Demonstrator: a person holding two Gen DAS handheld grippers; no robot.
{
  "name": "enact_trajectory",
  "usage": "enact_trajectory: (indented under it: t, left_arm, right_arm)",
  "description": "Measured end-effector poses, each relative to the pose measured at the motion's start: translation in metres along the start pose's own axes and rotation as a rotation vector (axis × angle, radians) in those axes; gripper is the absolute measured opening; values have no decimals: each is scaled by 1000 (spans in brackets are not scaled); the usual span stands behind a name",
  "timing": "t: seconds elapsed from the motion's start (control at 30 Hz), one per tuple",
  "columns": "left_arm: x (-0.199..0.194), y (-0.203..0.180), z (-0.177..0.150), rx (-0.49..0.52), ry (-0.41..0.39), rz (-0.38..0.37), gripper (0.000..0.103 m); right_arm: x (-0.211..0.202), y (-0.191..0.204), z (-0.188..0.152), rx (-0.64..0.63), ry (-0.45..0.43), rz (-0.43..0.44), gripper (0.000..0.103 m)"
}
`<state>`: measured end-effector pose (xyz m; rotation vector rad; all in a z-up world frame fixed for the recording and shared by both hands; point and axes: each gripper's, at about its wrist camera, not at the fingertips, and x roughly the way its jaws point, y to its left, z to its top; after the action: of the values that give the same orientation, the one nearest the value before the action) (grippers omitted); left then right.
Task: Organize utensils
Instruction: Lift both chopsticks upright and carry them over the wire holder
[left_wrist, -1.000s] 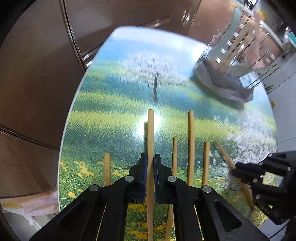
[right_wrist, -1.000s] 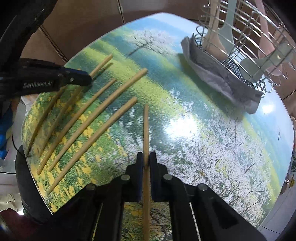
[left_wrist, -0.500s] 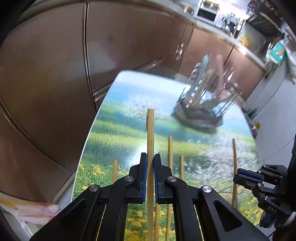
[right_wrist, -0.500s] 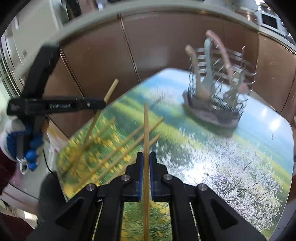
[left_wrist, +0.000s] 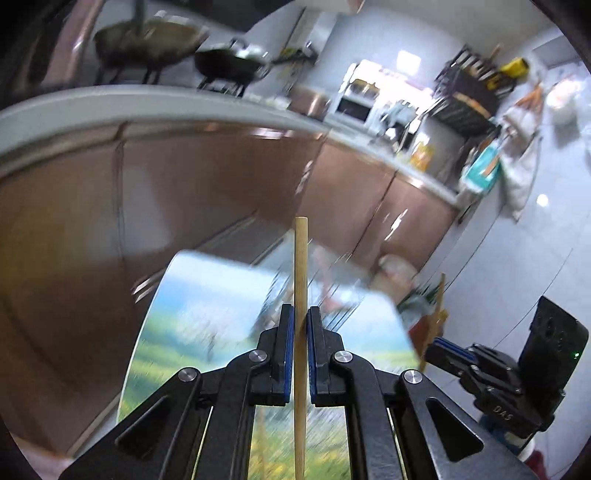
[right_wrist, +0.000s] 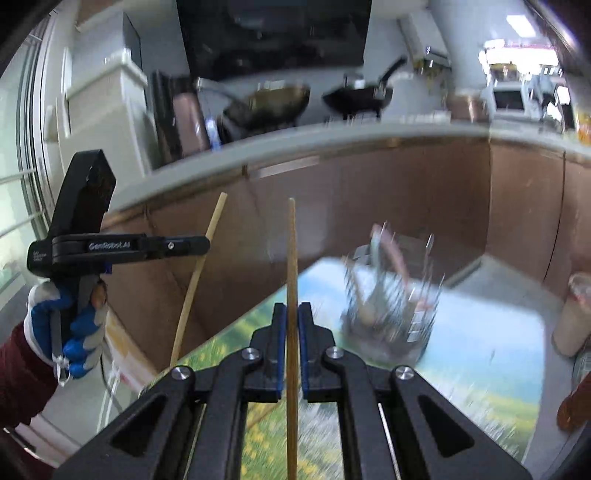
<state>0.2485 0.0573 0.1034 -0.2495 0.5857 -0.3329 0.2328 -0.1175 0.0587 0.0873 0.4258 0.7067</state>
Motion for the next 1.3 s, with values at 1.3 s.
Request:
enact_trajectory:
  t: [1.3]
  left_arm:
    - [182,-27,35,148,-457,130,6]
  right_arm:
    - [107,-90,32,-86,-333,-265,6]
